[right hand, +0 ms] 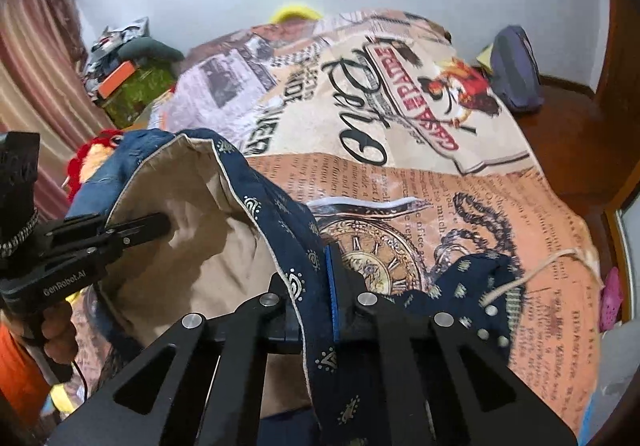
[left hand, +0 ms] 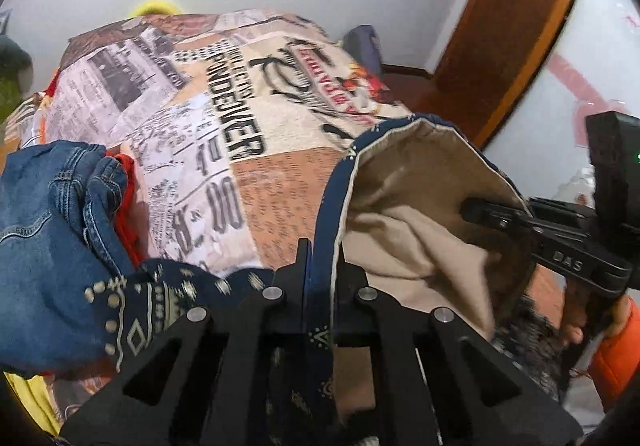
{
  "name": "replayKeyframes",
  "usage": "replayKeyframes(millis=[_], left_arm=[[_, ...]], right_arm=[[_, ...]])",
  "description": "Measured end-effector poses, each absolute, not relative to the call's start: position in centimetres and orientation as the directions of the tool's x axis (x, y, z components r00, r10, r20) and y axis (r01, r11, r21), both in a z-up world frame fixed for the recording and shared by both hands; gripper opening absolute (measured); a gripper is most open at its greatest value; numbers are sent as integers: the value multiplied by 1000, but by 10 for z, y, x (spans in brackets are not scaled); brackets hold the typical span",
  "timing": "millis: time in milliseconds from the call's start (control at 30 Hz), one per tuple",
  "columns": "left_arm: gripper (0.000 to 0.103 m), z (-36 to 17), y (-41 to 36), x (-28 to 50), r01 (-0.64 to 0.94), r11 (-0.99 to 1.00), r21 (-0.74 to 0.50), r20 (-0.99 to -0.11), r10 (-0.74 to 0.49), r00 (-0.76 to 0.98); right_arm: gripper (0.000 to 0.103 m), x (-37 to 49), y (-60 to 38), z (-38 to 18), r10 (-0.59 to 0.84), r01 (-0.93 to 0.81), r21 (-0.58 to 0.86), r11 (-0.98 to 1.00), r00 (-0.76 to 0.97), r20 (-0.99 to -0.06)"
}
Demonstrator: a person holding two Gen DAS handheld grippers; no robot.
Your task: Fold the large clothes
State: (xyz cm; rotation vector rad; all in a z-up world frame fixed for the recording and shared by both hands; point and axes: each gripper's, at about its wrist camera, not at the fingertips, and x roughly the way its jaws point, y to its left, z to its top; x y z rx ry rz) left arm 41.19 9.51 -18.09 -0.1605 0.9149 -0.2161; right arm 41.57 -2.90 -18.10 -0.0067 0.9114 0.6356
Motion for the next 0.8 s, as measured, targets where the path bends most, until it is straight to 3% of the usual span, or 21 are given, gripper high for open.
replayKeyframes(millis=[367, 800], left_arm=[[7, -141, 72, 329, 203, 953, -223, -784, -300, 544], [10, -200, 60, 259, 175, 973, -153, -874, -216, 436]], right_arm=[[7, 335, -56, -152, 543, -559, 264, 786, 420, -727], [11, 284, -77, -200, 483, -537, 260, 802, 330, -811]])
